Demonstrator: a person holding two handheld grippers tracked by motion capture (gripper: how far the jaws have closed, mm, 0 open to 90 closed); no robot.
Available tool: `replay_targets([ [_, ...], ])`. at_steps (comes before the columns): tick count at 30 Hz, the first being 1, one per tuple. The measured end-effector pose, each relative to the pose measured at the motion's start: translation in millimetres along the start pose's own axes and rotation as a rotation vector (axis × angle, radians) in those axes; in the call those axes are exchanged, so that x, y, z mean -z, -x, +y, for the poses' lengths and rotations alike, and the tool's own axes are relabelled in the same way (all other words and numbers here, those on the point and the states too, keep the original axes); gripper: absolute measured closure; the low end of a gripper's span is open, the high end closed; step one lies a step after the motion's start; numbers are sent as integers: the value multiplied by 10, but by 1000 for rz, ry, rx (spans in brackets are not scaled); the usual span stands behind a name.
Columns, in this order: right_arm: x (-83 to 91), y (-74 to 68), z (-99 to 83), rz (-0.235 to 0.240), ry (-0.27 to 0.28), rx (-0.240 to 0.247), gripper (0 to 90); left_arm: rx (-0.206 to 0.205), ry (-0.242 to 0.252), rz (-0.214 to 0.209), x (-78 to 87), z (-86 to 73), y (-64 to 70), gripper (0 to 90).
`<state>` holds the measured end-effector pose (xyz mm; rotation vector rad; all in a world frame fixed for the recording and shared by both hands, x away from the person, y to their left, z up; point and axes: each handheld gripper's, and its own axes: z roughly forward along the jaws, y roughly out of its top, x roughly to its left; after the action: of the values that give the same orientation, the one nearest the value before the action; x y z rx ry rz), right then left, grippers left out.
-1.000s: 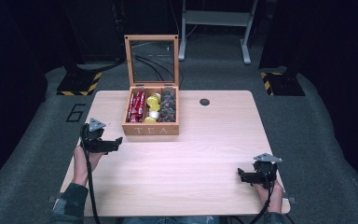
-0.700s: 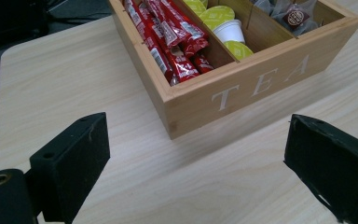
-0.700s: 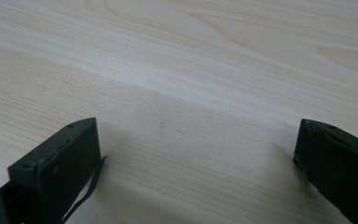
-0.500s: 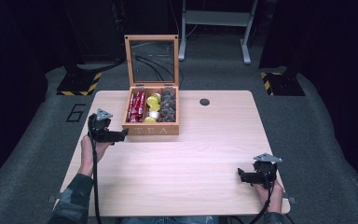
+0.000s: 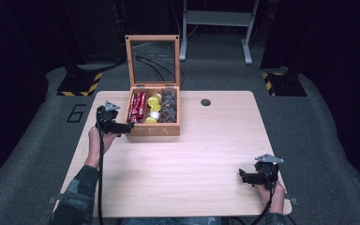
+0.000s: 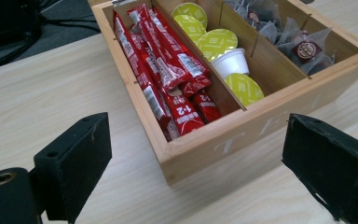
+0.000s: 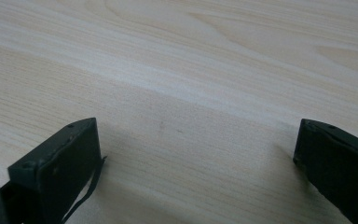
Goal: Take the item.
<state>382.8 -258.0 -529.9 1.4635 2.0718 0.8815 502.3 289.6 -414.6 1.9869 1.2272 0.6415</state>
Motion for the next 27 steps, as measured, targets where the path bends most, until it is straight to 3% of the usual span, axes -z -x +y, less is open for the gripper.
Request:
replay_targets([
  [13,0,0,0,1,0,0,0,22,-22,-1,-259,202,-41,75],
  [17,0,0,0,1,0,0,0,55,-19,-20,-335,262,-92,66],
  [19,0,0,0,0,0,0,0,33,-24,-18,-361,291,-101,105],
  [27,0,0,0,1,1,1,1,28,-26,-5,-478,450,-122,202],
])
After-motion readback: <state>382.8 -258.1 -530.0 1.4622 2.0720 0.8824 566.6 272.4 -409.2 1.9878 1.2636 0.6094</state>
